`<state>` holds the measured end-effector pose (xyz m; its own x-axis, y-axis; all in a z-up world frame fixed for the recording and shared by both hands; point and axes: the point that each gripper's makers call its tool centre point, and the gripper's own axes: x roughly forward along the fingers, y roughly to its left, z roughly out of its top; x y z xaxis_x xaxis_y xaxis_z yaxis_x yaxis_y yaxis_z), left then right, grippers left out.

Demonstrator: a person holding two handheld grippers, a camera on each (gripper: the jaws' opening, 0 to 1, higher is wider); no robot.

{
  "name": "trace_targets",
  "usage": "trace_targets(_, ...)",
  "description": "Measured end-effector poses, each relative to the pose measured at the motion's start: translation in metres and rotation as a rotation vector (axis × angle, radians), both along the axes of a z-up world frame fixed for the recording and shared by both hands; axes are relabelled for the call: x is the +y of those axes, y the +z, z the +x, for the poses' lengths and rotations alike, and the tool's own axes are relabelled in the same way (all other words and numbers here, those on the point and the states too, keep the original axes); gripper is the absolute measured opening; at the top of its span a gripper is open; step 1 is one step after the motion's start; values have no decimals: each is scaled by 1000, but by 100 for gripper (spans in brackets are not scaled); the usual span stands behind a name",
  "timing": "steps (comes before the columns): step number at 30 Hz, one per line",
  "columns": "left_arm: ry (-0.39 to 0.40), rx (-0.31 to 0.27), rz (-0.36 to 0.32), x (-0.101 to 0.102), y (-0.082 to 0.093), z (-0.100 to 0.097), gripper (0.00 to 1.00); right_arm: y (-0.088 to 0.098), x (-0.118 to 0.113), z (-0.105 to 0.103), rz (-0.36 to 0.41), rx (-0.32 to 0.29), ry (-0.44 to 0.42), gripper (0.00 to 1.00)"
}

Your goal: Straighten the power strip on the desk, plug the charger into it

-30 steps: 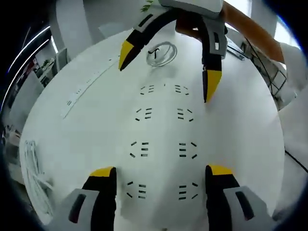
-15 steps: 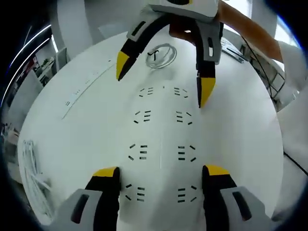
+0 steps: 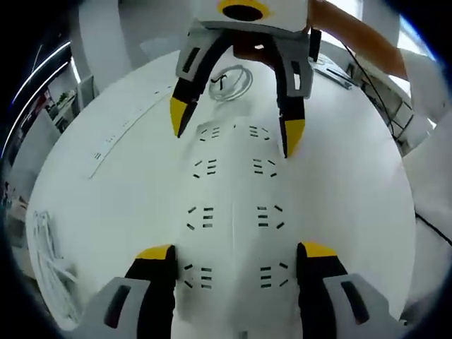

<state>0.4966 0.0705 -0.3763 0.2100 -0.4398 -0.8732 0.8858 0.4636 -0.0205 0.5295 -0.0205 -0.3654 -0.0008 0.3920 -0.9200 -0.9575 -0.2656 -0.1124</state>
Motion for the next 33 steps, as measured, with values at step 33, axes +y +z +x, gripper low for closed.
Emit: trace_targets(33,22,16,17,-1,0,-28,70,-7,3,-6,-52,37,76,65)
